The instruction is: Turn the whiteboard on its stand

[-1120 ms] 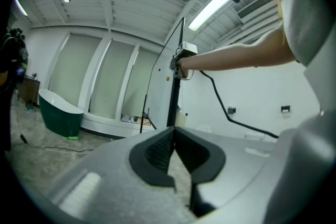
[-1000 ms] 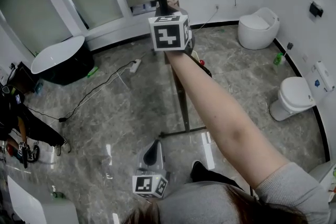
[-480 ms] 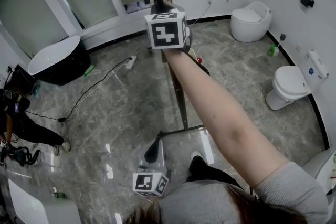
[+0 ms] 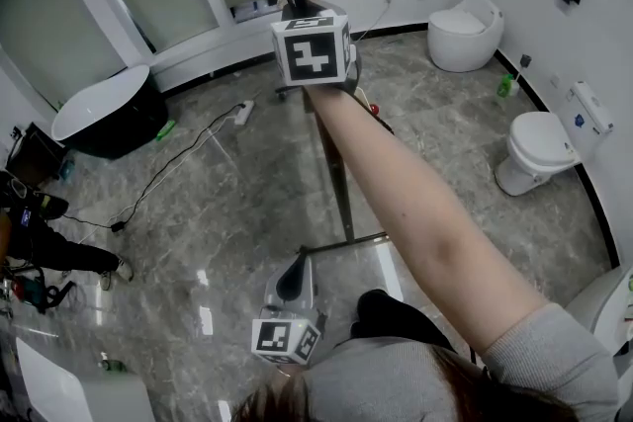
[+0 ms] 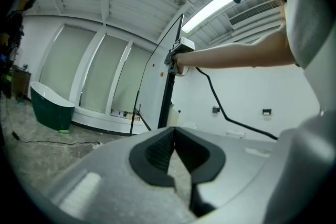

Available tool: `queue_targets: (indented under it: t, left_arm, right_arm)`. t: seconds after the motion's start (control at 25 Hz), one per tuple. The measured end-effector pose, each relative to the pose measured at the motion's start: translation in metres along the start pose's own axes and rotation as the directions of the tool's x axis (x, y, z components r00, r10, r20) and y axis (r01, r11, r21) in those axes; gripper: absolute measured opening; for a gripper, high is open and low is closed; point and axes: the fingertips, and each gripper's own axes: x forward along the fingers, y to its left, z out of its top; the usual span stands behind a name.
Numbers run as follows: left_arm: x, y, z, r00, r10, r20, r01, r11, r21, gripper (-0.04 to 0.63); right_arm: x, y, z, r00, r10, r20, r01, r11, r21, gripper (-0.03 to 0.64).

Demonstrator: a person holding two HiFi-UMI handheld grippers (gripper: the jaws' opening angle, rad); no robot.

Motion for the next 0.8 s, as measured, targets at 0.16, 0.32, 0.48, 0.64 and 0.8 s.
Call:
queue_targets:
  t: [0.16, 0.32, 0.48, 0.64, 0.8]
  left_arm:
    - [0.002, -0.015, 0.007, 1.0, -0.028, 0.012, 0.028, 1.0, 0.011, 0.002]
    - [-0.001, -0.029, 0.002, 0.999, -0.044, 0.018, 0.044, 0.999, 0.007, 0.002]
    - [-0.008, -0.048, -0.003, 0.998, -0.053, 0.017, 0.053, 0.999, -0.011, 0.002]
    - [-0.026, -0.06, -0.002, 0.999, -0.017, 0.03, 0.018, 1.0, -0.025, 0.002]
    - [-0.051, -0.07, -0.002, 0.999, 0.027, 0.045, -0.026, 0.999, -0.028, 0.002]
  right_arm:
    - [-0.01, 0.001, 0.002, 1.0, -0.006, 0.002, 0.006, 1.0, 0.001, 0.071]
    - [-0.022, 0.005, 0.0, 1.0, -0.003, -0.001, 0.003, 1.0, -0.001, 0.071]
    - [-0.034, 0.008, 0.001, 1.0, 0.008, 0.0, -0.008, 1.0, 0.01, 0.081]
    - [-0.045, 0.011, 0.003, 1.0, 0.018, 0.0, -0.018, 1.0, 0.015, 0.087]
    - [-0.061, 0.015, 0.001, 1.0, 0.003, -0.004, -0.003, 1.0, 0.006, 0.08]
